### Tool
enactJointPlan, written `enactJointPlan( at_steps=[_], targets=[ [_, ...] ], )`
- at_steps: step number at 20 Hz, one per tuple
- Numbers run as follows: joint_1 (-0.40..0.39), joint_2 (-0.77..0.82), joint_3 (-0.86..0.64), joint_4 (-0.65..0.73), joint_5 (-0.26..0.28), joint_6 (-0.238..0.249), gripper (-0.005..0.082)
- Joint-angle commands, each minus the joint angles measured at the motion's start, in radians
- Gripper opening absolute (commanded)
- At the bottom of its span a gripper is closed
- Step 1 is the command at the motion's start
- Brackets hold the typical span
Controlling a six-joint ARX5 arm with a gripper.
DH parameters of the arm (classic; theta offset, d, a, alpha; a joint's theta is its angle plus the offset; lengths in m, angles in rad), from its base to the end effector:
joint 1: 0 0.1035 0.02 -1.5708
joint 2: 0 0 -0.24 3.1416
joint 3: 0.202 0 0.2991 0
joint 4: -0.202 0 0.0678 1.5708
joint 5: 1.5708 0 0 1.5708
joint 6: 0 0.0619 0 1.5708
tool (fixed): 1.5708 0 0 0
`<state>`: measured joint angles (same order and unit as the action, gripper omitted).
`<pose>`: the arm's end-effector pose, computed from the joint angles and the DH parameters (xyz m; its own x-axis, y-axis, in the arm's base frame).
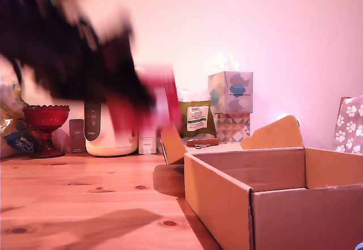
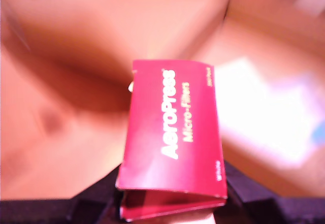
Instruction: Pick the red carton of coffee filters and place it in the cardboard box
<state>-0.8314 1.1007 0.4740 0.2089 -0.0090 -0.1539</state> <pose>0.2042 -0.2230 0.1416 0.6225 -0.6692 -0.4057 0.6827 0.7178 -0.1365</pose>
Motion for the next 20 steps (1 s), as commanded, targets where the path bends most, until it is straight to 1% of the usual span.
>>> enactJointPlan(
  at_steps=[1, 3, 5, 7, 11, 13, 14, 16, 17, 20],
  targets=[
    [-0.003, -0.029, 0.0, -0.008, 0.0, 0.005, 0.0181],
    [-0.003, -0.042, 0.0, 0.007, 0.005, 0.005, 0.0181],
    [-0.007, -0.014, 0.0, 0.06, 0.033, 0.004, 0.0181],
    [-0.026, 0.031, 0.0, 0.149, 0.058, 0.005, 0.0181],
    [-0.055, 0.148, 0.001, 0.367, 0.072, 0.005, 0.0181],
    [-0.062, 0.21, 0.019, 0.437, 0.08, 0.005, 0.0181],
    [-0.062, 0.241, 0.038, 0.45, 0.093, 0.007, 0.0181],
    [-0.062, 0.304, 0.101, 0.43, 0.137, 0.024, 0.0181],
    [-0.062, 0.335, 0.139, 0.402, 0.152, 0.032, 0.0181],
    [-0.072, 0.436, 0.268, 0.29, 0.209, 0.077, 0.0181]
  ],
)
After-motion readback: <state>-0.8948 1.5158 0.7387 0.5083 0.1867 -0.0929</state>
